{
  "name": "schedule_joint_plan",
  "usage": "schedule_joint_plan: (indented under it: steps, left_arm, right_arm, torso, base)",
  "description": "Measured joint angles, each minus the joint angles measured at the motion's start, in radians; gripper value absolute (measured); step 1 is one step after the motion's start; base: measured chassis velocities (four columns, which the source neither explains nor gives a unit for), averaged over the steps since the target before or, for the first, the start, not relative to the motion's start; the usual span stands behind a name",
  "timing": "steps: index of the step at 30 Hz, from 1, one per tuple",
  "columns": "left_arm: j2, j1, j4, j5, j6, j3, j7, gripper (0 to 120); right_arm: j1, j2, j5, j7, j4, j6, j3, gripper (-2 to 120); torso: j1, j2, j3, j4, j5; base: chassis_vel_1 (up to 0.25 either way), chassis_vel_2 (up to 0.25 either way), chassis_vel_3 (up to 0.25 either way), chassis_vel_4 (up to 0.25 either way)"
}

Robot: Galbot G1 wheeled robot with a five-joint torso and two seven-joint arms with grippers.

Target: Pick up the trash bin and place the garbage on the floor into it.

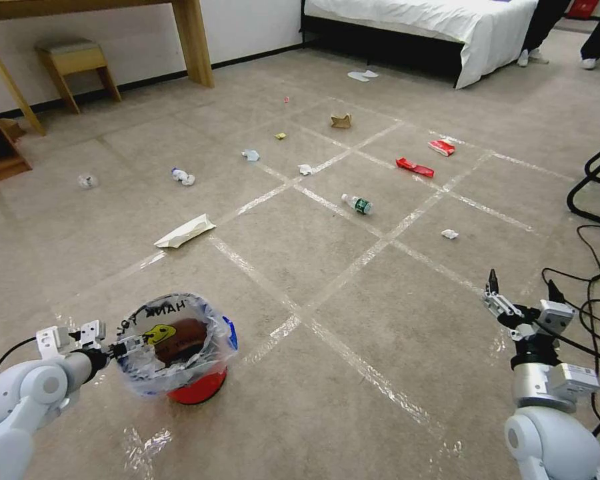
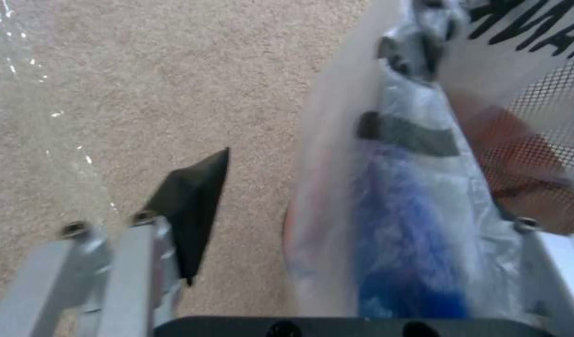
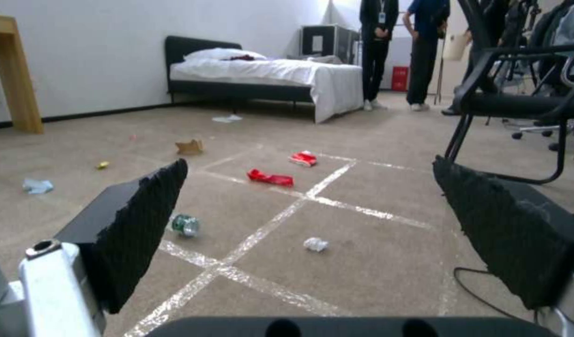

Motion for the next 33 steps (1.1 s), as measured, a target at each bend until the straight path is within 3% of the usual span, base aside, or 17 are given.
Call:
schedule_joint_plan:
  steps: [2,6,8,14,16,33]
  left_arm:
    - [0.003,0.012,-0.010,0.001,-0.004,-0.007,-0.001,54]
    - [0.006,0.020,-0.019,0.001,-0.007,-0.012,-0.001,45]
    - [0.006,0.025,-0.028,0.001,-0.010,-0.017,-0.001,32]
    - [0.006,0.029,-0.039,-0.003,-0.017,-0.028,0.000,17]
    - [0.003,0.036,-0.045,-0.005,-0.023,-0.035,0.005,5]
    - [-0.038,0.077,-0.099,-0.022,-0.033,-0.085,0.000,5]
  right_arm:
    - [0.006,0.000,-0.001,0.000,-0.004,0.000,-0.004,100]
    - [0.009,0.000,-0.001,0.000,-0.007,0.000,-0.005,100]
    - [0.011,0.000,0.000,0.000,-0.009,0.000,-0.006,100]
    - [0.013,0.000,0.000,0.000,-0.014,0.000,-0.008,100]
    - [0.017,0.000,0.000,-0.002,-0.019,0.001,-0.012,100]
    - [0.010,-0.006,-0.013,-0.011,-0.030,0.006,-0.011,100]
  torso:
    - [0.000,0.000,0.000,0.0000,0.0001]
    - [0.000,0.000,0.000,0.0000,0.0003]
    - [0.000,0.000,0.000,-0.0001,0.0002]
    - [0.000,0.000,0.000,-0.0001,0.0004]
    - [0.000,0.000,0.000,0.0000,0.0003]
    - [0.000,0.000,0.000,-0.0001,0.0000]
  base:
    - [0.000,0.000,0.000,0.000]
    - [0.000,0.000,0.000,0.000]
    - [0.000,0.000,0.000,0.000]
    - [0.000,0.000,0.000,0.000]
    - [0.000,0.000,0.000,0.000]
    - [0.000,0.000,0.000,0.000]
